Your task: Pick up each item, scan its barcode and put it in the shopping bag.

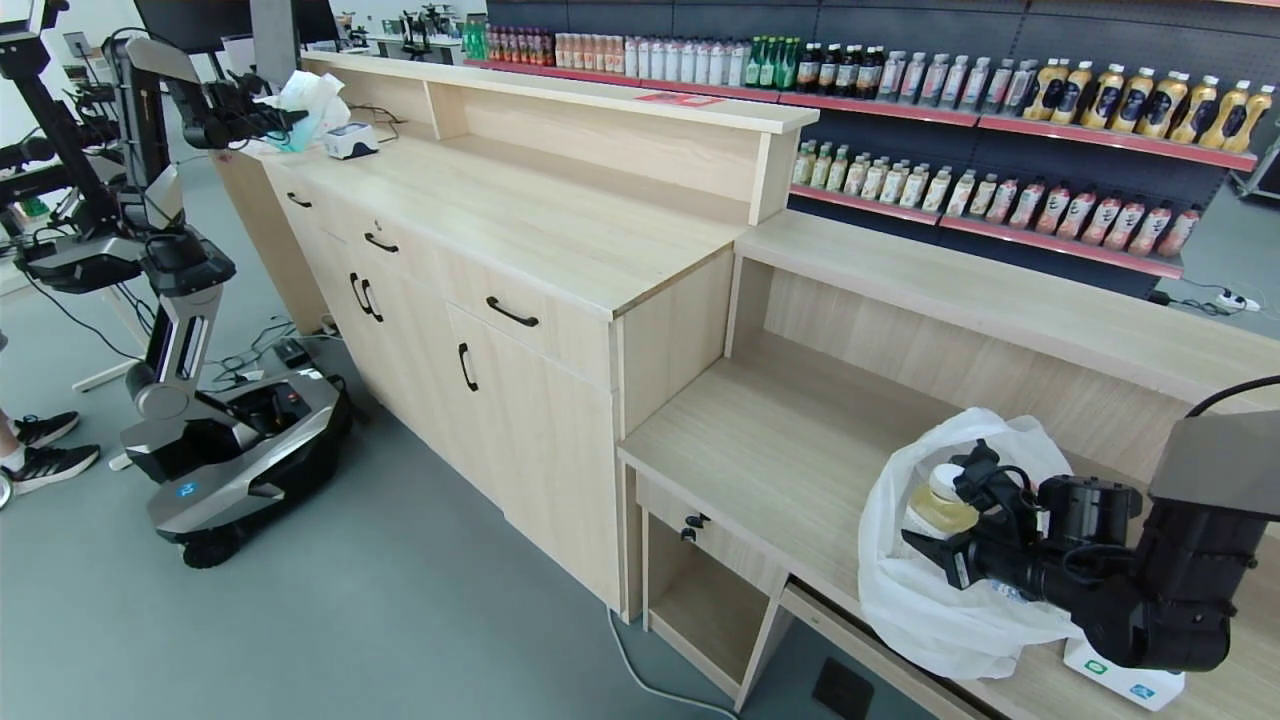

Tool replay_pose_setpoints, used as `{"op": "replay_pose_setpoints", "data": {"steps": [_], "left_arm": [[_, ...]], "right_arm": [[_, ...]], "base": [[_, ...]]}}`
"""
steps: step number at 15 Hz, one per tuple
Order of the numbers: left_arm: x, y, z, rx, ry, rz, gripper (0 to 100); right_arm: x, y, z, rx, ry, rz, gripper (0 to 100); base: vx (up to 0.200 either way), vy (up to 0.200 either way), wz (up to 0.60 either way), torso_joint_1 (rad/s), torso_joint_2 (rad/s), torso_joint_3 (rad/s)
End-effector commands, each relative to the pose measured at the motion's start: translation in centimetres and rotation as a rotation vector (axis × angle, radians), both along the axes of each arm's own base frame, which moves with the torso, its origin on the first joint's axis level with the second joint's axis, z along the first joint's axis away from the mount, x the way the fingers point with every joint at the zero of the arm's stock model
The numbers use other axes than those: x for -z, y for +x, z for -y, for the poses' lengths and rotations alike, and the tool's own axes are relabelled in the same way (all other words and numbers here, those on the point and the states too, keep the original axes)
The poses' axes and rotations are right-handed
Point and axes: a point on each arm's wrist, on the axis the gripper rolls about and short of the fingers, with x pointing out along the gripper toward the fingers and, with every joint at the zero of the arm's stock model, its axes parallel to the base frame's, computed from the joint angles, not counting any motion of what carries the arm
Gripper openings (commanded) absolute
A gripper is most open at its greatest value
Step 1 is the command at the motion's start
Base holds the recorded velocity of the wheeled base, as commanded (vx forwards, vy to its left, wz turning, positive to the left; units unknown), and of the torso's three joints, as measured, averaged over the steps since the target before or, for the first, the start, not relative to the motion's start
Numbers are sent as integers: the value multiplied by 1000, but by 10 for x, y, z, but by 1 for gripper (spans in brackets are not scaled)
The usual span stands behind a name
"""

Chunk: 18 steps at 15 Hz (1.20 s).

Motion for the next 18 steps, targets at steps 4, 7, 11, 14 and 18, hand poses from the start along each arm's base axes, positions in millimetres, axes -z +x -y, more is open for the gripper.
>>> {"op": "replay_pose_setpoints", "data": {"steps": [4,7,11,14,18], "left_arm": [[0,0,0,-2,0,0,0],[0,0,0,-2,0,0,0],[0,0,0,-1,0,0,0],[0,0,0,-1,0,0,0],[0,0,0,-1,0,0,0]], "right_arm": [[16,-4,2,9,2,-19,0],[17,-5,4,14,3,-25,0],[3,-3,2,12,6,10,100],[-49,-3,-15,-23,38,91,100],[-107,-27,-23,-35,30,140,100]], "base": [[0,0,0,0,0,0],[0,0,0,0,0,0],[0,0,0,0,0,0],[0,0,0,0,0,0],[0,0,0,0,0,0]]}}
